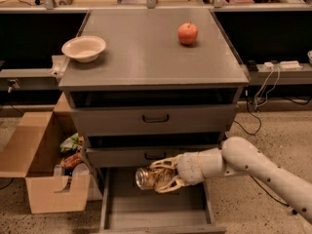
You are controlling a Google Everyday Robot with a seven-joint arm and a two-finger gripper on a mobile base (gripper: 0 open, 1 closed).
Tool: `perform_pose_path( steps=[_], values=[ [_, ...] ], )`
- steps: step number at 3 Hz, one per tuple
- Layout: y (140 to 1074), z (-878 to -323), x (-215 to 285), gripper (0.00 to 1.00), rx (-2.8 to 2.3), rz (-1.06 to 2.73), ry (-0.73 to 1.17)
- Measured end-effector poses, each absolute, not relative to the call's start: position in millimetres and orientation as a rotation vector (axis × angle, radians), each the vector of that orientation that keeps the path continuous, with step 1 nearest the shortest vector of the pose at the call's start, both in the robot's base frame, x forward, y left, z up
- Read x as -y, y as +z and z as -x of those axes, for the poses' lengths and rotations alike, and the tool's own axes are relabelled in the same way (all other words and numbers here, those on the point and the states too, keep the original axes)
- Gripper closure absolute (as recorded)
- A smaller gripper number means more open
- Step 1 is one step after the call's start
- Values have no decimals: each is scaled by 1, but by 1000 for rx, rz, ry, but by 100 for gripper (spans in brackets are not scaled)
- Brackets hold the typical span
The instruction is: Pick orange can from bottom drawer and place on counter
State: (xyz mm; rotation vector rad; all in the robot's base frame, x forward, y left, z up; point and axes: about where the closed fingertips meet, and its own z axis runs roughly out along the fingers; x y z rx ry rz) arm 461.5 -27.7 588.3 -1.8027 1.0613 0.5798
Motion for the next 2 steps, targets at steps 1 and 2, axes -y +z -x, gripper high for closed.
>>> perform_pose_path(
  steps=[1,2],
  values=[
    [672,-466,18,100,-1027,1833,472],
    [674,-468,19,100,-1026,1823,475]
  ],
)
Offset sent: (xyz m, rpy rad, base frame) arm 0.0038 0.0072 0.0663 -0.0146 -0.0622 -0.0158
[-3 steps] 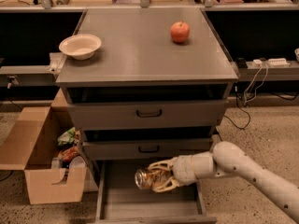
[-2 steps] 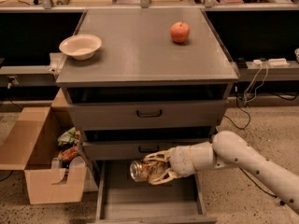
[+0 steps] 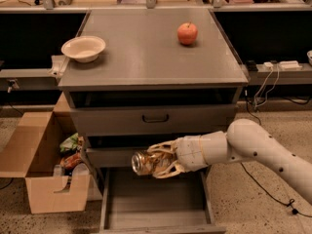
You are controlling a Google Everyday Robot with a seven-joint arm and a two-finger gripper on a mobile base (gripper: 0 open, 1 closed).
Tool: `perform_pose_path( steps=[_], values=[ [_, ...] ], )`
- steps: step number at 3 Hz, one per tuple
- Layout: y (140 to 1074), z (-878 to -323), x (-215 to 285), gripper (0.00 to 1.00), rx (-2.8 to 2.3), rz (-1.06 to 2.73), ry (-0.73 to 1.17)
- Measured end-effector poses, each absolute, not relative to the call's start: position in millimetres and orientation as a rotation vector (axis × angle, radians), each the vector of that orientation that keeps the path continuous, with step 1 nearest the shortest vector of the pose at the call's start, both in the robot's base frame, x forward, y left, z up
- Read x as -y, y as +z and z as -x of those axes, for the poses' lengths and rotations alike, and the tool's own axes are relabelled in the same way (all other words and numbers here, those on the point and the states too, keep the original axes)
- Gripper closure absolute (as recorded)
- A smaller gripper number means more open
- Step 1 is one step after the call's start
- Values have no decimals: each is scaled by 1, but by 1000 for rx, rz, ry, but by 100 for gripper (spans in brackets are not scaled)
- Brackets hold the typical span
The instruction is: Pick orange can from bottom drawer and place on counter
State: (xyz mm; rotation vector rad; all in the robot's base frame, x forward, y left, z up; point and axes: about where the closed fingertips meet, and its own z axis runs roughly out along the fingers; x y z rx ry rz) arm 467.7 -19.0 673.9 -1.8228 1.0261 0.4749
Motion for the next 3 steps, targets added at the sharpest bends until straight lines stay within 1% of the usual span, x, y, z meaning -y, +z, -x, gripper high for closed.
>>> perform_pose_path(
  steps=[1,2,3],
  values=[
    [685,-477,22,100,-1021,1771,492],
    [726,-511,40,100,-1066,1671,440],
    [772,-559,64,100,-1103,1605,346]
  ],
)
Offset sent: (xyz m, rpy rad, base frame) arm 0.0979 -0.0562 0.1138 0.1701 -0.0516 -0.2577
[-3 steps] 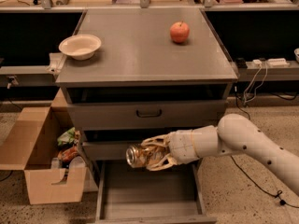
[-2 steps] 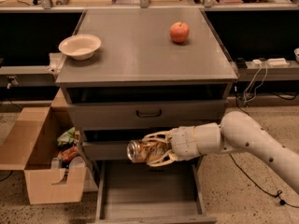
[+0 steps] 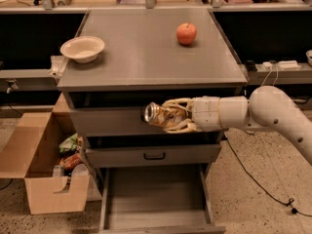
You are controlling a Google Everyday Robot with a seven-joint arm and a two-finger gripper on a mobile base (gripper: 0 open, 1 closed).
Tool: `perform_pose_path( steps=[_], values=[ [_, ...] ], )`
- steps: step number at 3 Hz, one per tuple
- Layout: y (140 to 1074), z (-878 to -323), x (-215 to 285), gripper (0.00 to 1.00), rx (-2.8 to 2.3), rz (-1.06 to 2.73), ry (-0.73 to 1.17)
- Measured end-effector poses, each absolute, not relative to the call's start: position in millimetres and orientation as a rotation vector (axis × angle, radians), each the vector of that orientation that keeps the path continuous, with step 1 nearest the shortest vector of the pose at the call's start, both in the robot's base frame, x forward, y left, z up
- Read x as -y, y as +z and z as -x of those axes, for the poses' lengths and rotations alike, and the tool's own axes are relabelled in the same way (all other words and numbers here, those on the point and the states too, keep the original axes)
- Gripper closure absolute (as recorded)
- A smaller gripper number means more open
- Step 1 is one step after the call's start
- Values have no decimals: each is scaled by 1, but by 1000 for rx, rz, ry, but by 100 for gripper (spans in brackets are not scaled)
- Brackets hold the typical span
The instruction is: Pick orange can from bottom drawer and place on counter
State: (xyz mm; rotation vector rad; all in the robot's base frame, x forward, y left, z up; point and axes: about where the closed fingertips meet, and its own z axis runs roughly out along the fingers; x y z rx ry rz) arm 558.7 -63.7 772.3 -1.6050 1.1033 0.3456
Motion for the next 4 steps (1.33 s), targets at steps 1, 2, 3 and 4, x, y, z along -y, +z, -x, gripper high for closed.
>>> perform_pose_path(
  steps=[1,2,3,4],
  values=[
    [772,-559,64,100,-1103,1605,346],
    [797,-564,64,100,-1096,1607,310],
    [837,-575,66,100,-1076,1616,282],
    [878,-603,80,100,-1091,1594,273]
  ],
)
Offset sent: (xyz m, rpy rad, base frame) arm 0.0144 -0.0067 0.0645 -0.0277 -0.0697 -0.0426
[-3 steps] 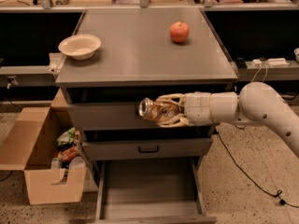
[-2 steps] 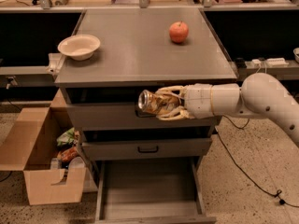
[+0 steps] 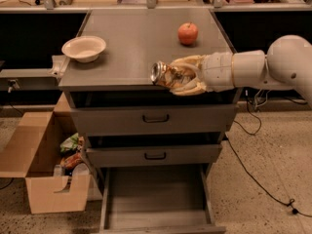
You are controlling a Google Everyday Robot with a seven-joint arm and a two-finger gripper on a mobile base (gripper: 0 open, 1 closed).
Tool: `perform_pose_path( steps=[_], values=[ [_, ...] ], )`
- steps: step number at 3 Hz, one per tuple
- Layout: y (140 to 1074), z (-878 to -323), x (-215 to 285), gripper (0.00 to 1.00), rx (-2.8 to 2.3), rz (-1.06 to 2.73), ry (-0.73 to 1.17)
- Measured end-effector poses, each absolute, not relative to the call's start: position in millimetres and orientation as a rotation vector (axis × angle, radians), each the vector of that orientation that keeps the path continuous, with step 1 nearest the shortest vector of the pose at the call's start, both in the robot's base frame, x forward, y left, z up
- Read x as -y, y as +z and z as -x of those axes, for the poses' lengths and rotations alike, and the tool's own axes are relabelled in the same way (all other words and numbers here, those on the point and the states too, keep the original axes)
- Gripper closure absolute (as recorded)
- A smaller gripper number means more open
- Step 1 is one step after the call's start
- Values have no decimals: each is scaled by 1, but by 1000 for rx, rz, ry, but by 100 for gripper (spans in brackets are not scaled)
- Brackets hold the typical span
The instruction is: Pick orange can from bottom drawer and place on counter
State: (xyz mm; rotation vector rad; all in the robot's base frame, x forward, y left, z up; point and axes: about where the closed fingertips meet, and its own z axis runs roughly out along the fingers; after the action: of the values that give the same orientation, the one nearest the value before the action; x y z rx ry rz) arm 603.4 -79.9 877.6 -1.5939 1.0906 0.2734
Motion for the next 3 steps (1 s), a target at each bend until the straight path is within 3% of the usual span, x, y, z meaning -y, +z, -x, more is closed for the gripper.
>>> perform_pose_path(
  steps=[3],
  values=[
    [884,-701,146,100,-1404,1446,315]
  ],
)
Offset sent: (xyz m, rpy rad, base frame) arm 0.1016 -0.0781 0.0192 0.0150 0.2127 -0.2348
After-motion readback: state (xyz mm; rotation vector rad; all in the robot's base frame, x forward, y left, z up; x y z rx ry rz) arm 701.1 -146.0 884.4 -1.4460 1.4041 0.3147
